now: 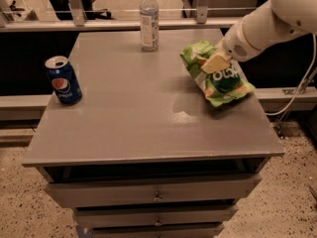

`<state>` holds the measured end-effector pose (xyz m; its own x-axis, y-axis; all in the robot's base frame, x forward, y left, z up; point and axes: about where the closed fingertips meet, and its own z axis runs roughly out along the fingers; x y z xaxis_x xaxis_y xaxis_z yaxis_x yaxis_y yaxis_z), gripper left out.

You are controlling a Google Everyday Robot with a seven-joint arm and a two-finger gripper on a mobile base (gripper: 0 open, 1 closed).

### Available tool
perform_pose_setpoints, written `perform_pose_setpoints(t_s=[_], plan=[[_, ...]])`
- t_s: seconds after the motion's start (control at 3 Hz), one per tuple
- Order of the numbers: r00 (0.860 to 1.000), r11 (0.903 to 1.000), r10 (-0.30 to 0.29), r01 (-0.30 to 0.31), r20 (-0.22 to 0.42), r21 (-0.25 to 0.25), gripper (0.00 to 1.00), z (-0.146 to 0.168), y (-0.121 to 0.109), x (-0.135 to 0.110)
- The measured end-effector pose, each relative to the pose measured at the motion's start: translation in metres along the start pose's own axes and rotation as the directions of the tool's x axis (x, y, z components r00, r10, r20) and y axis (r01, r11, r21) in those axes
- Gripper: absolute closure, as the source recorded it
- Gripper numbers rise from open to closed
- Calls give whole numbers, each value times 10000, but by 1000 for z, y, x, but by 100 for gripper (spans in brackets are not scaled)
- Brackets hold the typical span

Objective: Move green rice chip bag near blue plastic bottle

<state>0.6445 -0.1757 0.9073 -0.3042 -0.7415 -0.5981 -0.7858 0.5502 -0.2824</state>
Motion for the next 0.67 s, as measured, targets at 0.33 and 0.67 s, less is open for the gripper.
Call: perform_pose_setpoints(t_s=[0.33, 0.67], plan=[[9931, 9945, -1050, 1047, 514, 81, 100, 31, -25, -35], [9757, 9799, -1980, 1995, 939, -59, 100, 65, -46, -69]])
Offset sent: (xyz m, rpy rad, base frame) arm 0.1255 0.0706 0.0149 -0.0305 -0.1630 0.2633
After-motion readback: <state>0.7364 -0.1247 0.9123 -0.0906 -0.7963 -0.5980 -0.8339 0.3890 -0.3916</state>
